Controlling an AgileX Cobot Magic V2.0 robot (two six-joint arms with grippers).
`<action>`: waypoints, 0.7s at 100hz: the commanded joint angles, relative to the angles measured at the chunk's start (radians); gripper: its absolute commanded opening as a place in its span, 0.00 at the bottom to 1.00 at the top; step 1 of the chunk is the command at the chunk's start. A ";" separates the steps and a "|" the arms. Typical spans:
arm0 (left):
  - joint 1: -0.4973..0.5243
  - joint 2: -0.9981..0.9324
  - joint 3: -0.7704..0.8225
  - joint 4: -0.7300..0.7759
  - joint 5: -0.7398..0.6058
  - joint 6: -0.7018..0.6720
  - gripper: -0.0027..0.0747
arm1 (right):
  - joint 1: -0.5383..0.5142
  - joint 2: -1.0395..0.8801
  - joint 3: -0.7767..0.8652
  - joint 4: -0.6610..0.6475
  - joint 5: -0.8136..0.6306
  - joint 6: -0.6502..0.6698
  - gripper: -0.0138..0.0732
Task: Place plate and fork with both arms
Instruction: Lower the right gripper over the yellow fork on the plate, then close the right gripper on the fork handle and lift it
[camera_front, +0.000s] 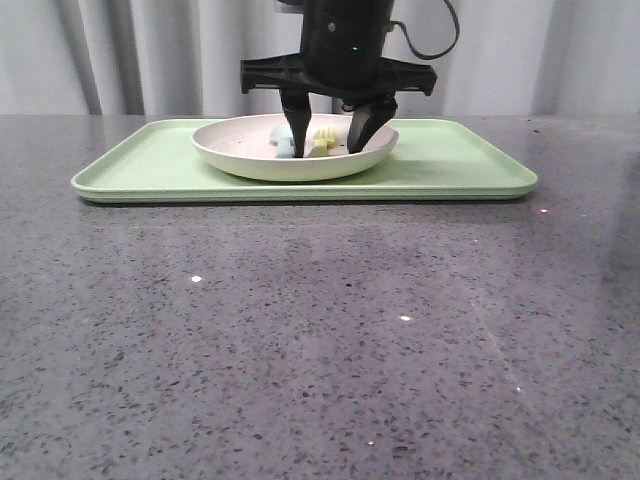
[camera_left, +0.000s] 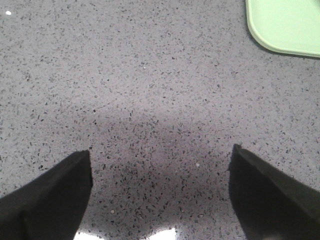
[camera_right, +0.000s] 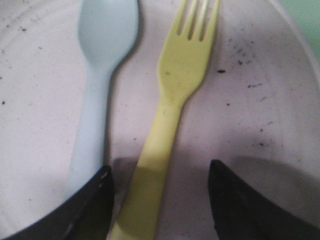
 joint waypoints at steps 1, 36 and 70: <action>-0.001 -0.006 -0.023 -0.012 -0.043 -0.011 0.74 | -0.002 -0.050 -0.035 -0.018 -0.026 0.000 0.65; -0.001 -0.006 -0.023 -0.012 -0.043 -0.011 0.74 | -0.002 -0.024 -0.035 0.011 0.012 0.000 0.47; -0.001 -0.006 -0.023 -0.012 -0.043 -0.011 0.74 | -0.002 -0.023 -0.035 0.016 0.012 0.000 0.19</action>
